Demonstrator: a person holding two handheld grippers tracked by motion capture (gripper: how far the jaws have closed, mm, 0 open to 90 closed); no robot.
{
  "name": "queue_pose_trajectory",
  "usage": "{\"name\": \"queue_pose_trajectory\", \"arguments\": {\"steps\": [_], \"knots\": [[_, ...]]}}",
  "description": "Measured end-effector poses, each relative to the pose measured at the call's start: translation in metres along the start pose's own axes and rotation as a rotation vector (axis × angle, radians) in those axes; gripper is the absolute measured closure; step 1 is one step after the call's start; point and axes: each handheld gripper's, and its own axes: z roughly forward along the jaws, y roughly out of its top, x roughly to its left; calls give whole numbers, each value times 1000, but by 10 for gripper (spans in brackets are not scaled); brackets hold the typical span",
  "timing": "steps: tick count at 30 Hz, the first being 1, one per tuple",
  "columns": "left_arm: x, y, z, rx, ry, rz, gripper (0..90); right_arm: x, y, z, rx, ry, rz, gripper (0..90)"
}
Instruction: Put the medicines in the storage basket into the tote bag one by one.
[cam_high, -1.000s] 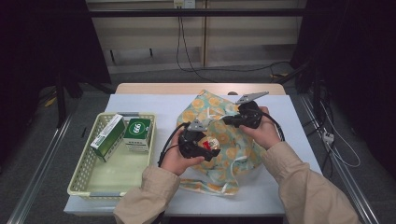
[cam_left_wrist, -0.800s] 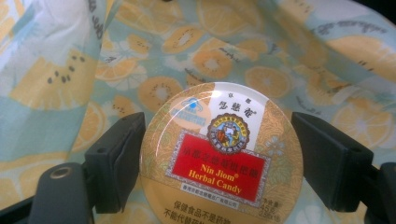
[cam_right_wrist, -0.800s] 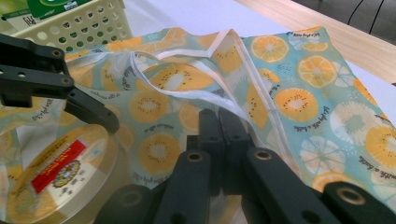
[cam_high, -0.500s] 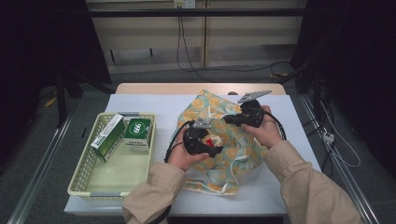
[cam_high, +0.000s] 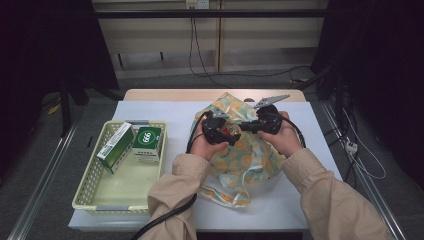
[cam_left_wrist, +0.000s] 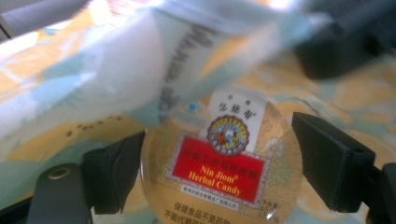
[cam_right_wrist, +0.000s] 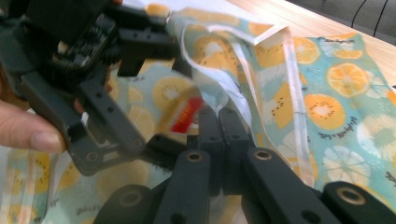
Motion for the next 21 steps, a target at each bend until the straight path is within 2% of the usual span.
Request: {"name": "queue_pose_trajectory", "arguments": {"steps": [1,4,8,9,10,12,18,19,20,21], "knots": [[0,1,1,6,-14,-10,155,0,0,1,2,-5,-2,900],[-4,1,-1,31,-17,15,133,-1,0,2,9,-9,-1,900],[-10,-5,-10,45,-42,15,136,-1,-2,4,13,-10,9,900],[-11,-6,-14,57,-28,20,136,0,-2,4,13,-11,8,900],[-12,-7,-18,56,-40,13,135,2,-2,5,14,-11,7,900],[-13,-7,-29,57,-40,5,134,4,-2,6,20,-8,2,900],[-18,-5,-59,74,-41,20,118,11,-6,9,26,-3,-1,900],[-20,-5,-63,74,-5,24,116,12,-7,9,25,-3,-2,900],[-18,-5,-68,72,-41,30,112,12,-7,10,28,-2,-3,900],[-18,-5,-72,75,-43,28,112,13,-8,10,30,-4,-2,900]]}}
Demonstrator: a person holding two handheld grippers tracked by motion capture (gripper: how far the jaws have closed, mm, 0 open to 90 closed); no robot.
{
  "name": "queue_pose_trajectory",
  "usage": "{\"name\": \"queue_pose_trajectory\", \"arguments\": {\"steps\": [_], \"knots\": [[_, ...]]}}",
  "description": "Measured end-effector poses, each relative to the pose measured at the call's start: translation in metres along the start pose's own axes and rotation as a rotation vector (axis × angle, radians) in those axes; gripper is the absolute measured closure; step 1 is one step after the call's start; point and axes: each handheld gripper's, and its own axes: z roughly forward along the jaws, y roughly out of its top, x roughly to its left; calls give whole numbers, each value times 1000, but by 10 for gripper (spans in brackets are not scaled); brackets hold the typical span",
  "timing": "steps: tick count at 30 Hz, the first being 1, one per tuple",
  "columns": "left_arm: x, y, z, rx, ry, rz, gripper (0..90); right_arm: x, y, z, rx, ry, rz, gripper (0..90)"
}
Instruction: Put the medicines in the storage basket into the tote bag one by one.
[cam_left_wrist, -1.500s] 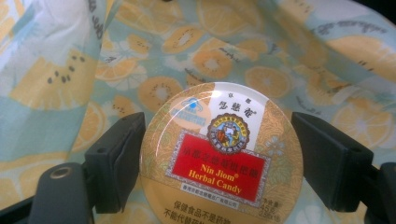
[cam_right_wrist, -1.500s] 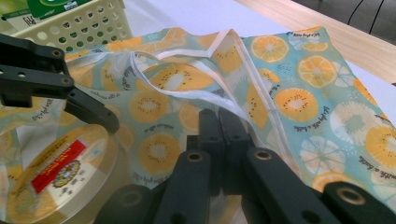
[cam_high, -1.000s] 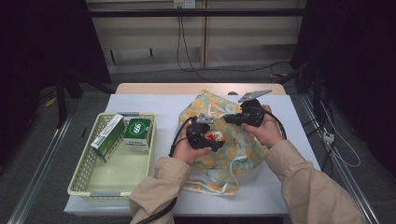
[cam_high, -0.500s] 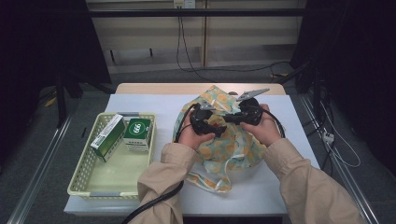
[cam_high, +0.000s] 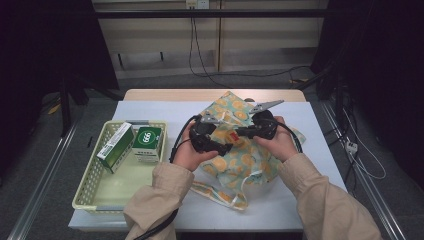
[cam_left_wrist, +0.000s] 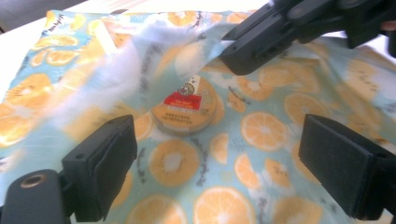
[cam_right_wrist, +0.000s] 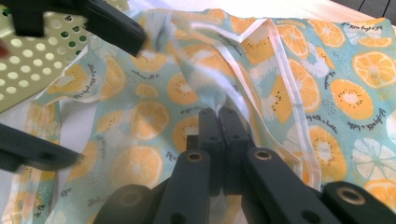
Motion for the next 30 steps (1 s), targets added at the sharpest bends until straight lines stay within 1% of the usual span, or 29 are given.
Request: {"name": "queue_pose_trajectory", "arguments": {"steps": [2,4,5,6,8,10,11,13,15,16,20,22,23,24,25,26,27,30], "knots": [[0,-2,-7,-4,-8,-5,110,0,-1,0,1,-4,-1,900],[1,-3,-15,-2,-7,10,109,0,-2,0,7,-14,-1,900],[1,-4,-18,-6,1,6,109,-1,-3,-1,9,-16,2,900],[3,-5,-23,-5,-3,11,109,-2,-3,-1,10,-18,4,900],[6,-6,-31,-9,1,9,108,-4,-4,-2,9,-24,13,900],[10,-8,-40,-2,19,17,102,-5,-4,-3,4,-26,17,900],[12,-9,-44,-8,29,20,101,-5,-4,-3,4,-26,18,900],[18,-12,-52,-6,42,19,100,-5,-4,-3,1,-27,18,900],[24,-15,-59,-5,54,2,100,-5,-5,-2,1,-26,19,900],[27,-17,-62,-7,65,4,100,-5,-5,-2,2,-24,19,900],[40,-26,-74,0,95,-13,100,-3,-5,-1,2,-19,14,900],[45,-31,-81,-1,101,-27,100,-2,-5,-2,3,-20,12,900],[49,-33,-86,5,104,-27,100,-1,-5,-2,2,-18,9,900],[52,-35,-89,-5,123,-37,100,-1,-5,-3,1,-18,7,900],[55,-38,-93,4,156,-40,100,-2,-5,-3,0,-18,8,900],[60,-40,-97,2,144,-43,100,-2,-6,-4,1,-21,7,900],[63,-43,-101,-2,160,-52,100,-2,-6,-4,0,-21,8,900],[73,-50,-109,9,185,-73,100,-3,-8,-5,2,-24,15,900]]}}
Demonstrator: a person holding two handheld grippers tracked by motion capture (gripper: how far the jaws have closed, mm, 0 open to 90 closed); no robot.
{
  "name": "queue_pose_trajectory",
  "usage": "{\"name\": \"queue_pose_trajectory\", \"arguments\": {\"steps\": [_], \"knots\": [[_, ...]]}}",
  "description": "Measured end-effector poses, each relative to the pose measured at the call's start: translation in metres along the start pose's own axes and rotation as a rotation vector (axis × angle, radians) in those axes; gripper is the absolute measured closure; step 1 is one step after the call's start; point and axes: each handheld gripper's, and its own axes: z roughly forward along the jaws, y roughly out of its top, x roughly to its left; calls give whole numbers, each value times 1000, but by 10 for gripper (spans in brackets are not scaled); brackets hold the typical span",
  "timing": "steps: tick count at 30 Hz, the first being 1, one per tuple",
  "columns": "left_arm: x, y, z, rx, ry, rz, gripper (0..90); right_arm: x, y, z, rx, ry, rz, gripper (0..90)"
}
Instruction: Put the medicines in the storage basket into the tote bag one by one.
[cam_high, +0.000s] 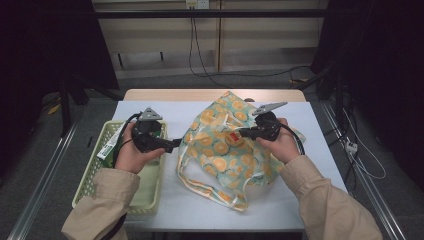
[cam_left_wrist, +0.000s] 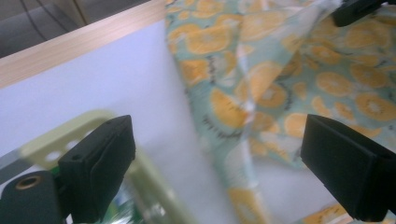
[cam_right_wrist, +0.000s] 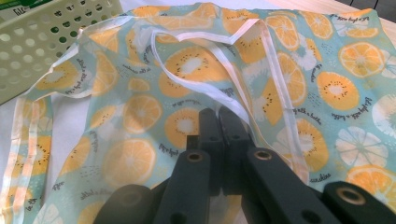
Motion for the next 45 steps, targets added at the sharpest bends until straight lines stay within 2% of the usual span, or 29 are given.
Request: {"name": "queue_pose_trajectory", "arguments": {"steps": [1,2,8,10,12,13,17,20,21,25,33,36,39,41,43,45], "knots": [[3,-2,-1,-1,26,-9,99,0,0,0,-1,0,2,900],[7,-4,-2,5,15,-14,99,0,-1,0,-3,0,2,900],[27,-15,-4,15,68,-55,99,0,-1,2,-3,3,-2,900],[35,-20,-5,30,100,-57,98,0,-1,2,-3,4,-2,900],[39,-25,-4,28,124,-82,97,0,-1,1,-5,5,-2,900],[42,-27,-4,38,123,-88,97,0,-1,1,-4,6,-2,900],[45,-34,1,47,146,-100,97,-1,-2,1,-4,8,5,900],[45,-37,5,60,146,-108,96,-1,-3,2,-3,9,6,900],[45,-37,7,73,158,-97,96,-1,-3,2,-3,10,6,900],[47,-41,11,87,188,-100,73,-1,-3,2,-3,12,7,900],[51,-46,11,85,178,-146,64,-2,-4,1,-5,11,5,900],[55,-47,7,89,206,-137,72,-2,-5,1,-2,12,5,900],[56,-49,5,93,205,-139,73,-2,-5,2,-3,9,4,900],[55,-49,6,87,208,-149,73,-2,-4,3,-5,9,6,900],[54,-48,9,103,200,-139,72,-2,-4,4,-4,11,2,900],[52,-47,14,110,214,-135,50,-1,-4,5,-3,13,2,900]]}}
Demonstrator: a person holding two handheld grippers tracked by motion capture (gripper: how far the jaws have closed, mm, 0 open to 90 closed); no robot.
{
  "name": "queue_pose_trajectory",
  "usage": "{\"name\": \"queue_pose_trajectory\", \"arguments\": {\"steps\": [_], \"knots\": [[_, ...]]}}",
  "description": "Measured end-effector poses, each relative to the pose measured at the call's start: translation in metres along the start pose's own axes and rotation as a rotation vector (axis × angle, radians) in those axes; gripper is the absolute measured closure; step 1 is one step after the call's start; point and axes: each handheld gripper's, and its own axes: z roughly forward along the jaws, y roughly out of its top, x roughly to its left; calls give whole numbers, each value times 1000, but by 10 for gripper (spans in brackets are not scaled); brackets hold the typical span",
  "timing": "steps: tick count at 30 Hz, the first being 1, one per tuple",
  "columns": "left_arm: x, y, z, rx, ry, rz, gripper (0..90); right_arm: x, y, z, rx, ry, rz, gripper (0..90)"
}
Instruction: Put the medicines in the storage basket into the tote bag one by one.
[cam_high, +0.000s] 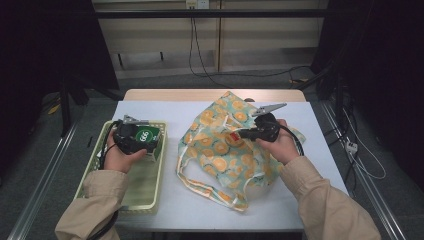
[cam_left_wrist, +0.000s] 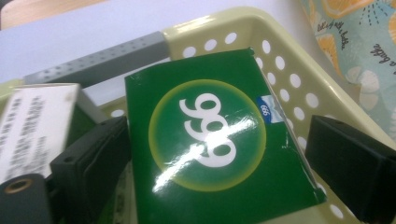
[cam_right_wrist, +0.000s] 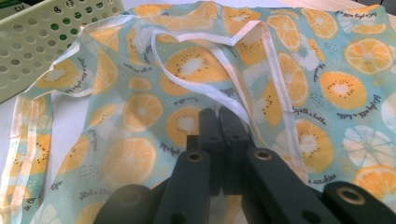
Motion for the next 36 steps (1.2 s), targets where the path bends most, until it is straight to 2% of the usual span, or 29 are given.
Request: {"name": "queue_pose_trajectory", "arguments": {"steps": [5,7,9,13,15,24,27,29,32,34,36], "knots": [[-3,-1,11,22,-7,-17,59,0,0,0,2,6,1,900],[-2,-3,15,41,-1,-9,95,0,0,-1,-2,5,0,900],[-2,-3,14,39,3,-4,107,0,0,-1,-1,3,-1,900],[0,-3,9,47,4,-45,157,-1,-1,-2,-1,4,4,900],[1,-3,5,48,6,-45,164,-1,-1,-3,-3,5,5,900],[4,11,-26,22,-43,-45,170,-2,-1,-2,-5,7,5,900],[3,20,-38,20,-53,-13,170,-2,-1,-1,-3,6,6,900],[2,27,-46,6,-65,11,170,-2,0,-1,-4,6,2,900],[1,40,-58,-19,-75,13,171,-2,-1,0,-6,9,4,900],[1,48,-66,-51,-100,-1,172,-3,-1,0,-5,9,8,900],[0,57,-73,-69,-113,2,173,-3,-1,-1,-3,9,8,900]]}}
